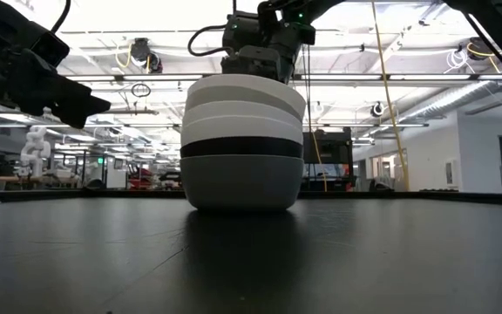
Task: Nest bowls inside each other
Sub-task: Stack the white bowl on the gray bowl
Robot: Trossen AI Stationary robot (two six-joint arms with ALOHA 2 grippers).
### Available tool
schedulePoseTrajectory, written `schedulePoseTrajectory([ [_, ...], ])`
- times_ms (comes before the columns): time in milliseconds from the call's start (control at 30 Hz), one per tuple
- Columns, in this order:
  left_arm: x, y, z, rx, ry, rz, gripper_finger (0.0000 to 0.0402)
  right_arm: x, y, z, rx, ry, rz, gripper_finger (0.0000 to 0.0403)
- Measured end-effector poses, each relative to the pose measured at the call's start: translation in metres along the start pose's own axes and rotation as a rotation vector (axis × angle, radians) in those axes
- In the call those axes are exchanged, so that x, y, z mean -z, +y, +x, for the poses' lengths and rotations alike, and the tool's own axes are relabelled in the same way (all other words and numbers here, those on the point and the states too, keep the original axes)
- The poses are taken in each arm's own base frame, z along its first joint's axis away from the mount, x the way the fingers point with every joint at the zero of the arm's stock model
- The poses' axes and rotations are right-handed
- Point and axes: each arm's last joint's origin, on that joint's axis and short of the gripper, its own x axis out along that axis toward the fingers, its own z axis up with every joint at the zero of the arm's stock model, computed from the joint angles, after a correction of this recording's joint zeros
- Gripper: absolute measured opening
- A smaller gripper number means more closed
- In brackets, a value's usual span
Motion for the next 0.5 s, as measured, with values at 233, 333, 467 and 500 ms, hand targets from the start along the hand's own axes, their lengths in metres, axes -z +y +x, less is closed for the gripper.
schedulePoseTrajectory([
  [233,0.0,0.0,0.0,0.002,0.0,0.0,0.0211,0.002,0.002,-0.01,0.01,-0.006,0.002,0.019],
  [333,0.0,0.0,0.0,0.003,0.0,-0.001,0.0211,0.002,0.004,-0.018,0.01,-0.034,-0.005,0.019],
  [467,0.0,0.0,0.0,0.003,0.0,-0.001,0.0211,0.001,0.005,-0.02,0.008,-0.047,0.002,0.019],
  [500,0.0,0.0,0.0,0.003,-0.001,-0.001,0.0211,0.001,0.005,-0.02,0.007,-0.046,0.002,0.019],
])
